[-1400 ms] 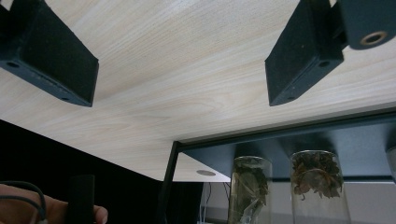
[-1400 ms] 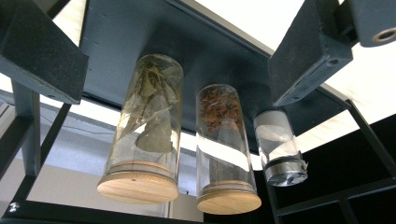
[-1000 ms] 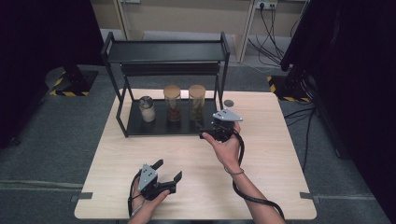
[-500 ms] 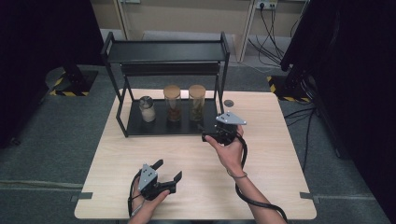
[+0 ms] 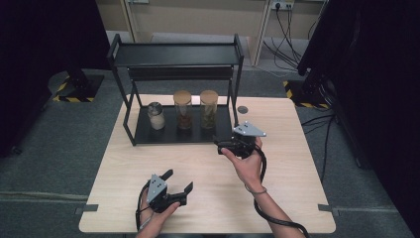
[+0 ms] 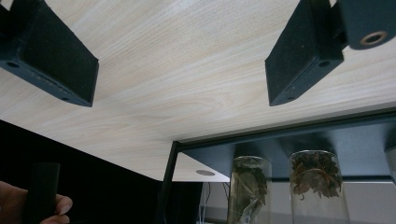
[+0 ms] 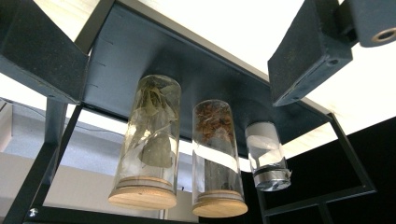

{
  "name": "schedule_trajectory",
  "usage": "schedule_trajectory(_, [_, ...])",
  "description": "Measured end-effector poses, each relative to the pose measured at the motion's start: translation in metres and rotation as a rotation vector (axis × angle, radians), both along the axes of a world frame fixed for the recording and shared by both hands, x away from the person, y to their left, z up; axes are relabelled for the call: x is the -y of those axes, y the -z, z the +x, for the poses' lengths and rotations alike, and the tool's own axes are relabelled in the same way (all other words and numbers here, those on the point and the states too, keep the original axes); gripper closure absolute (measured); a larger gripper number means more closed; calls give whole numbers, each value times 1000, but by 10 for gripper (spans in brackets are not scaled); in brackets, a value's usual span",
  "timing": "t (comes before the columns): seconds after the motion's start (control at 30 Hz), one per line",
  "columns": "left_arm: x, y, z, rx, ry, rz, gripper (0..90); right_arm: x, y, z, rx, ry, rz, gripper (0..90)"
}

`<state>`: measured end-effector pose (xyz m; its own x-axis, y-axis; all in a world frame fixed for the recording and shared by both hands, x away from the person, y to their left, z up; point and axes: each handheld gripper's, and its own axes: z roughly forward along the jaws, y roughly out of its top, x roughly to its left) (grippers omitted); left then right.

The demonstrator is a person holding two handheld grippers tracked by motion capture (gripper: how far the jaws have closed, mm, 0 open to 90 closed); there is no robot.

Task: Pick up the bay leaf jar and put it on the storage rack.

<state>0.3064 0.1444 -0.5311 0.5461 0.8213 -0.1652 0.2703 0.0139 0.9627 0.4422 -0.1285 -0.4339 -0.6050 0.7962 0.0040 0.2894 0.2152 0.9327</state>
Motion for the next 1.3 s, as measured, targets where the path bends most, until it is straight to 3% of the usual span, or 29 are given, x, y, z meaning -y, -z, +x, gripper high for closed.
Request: schedule_trajectory(1.3, [1,0,0,3,-3,7,90,31,21,-29,-26,2,4,51])
